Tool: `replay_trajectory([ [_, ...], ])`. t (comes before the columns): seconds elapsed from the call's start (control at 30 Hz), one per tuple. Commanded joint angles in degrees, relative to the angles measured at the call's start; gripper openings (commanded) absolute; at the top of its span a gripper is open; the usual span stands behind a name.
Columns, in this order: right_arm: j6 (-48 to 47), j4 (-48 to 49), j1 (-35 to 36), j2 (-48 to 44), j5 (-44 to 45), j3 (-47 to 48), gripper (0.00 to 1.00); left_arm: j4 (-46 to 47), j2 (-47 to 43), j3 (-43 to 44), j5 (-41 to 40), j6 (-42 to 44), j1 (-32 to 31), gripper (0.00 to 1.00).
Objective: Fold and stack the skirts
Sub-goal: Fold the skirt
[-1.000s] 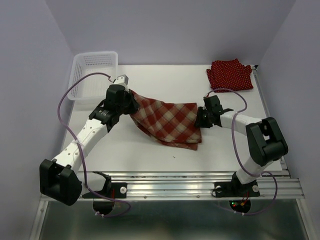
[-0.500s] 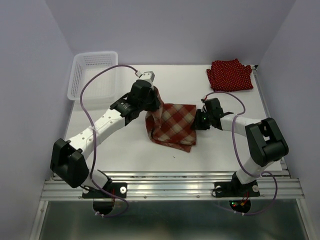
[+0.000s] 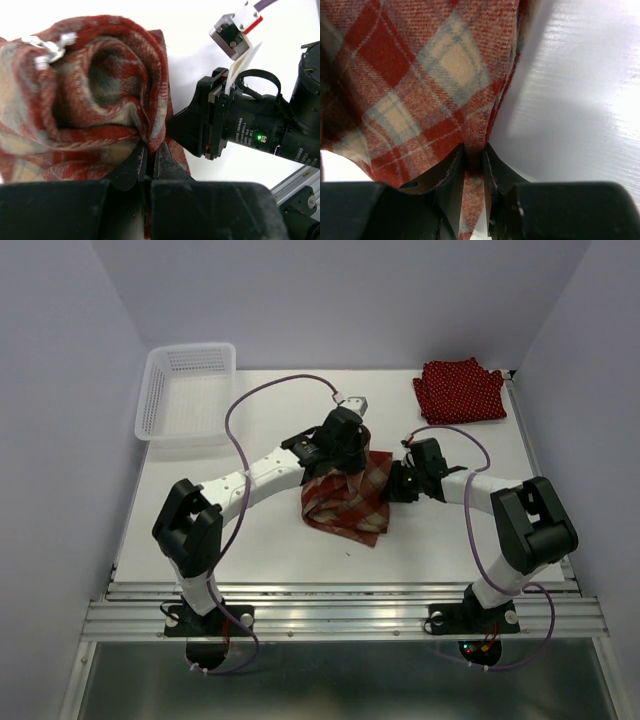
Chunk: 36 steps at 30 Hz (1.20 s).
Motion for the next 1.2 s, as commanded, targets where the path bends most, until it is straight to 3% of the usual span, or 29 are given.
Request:
replay_trajectory([
  [0.0,-0.2,-2.2,0.1,-0.7,0.1,-2.2,0.25,0.8,2.6,6.1,1.6,-0.8,-2.4,0.0],
  [0.5,0.0,-3.0,0.1,-1.4,0.3,-1.8,0.29,-4.7,15.6,13.9,4.4,-1.9,-3.9,0.0],
  [0.77,0.2,-7.8,0.1,-8.6,6.5,0.1,0.34,-8.4,22.2,19.3,3.5,-1.9,-4.0,0.01],
  [0.8,1.0,-9.5,0.1,-9.6,7.7,0.7,0.36,-8.3,22.3,19.8,3.8,-1.9,-4.0,0.11],
  [0.87,1.5,-11.0,0.1,-13.2,11.3,1.2,0.42,-8.0,21.9,19.7,5.0,-1.5,-4.1,0.18],
  [0.9,2.1,-12.6,0.1,-14.5,12.4,1.6,0.46,-7.2,21.5,19.0,5.4,-1.3,-4.1,0.3],
  [1.03,2.3,-14.7,0.1,-21.6,17.1,2.8,0.54,-5.1,17.9,17.0,8.9,-0.5,-4.3,0.54],
  [1.1,1.8,-16.0,0.1,-25.3,17.4,3.5,0.69,-4.3,16.6,16.6,10.9,0.4,-4.5,0.66],
  [1.13,1.5,-16.6,0.1,-26.2,17.4,4.0,0.72,-4.2,15.4,16.7,11.7,0.6,-4.7,0.77],
  [1.17,1.2,-17.2,0.1,-27.2,17.4,4.9,0.77,-4.0,14.7,16.7,12.8,1.1,-4.8,0.95],
])
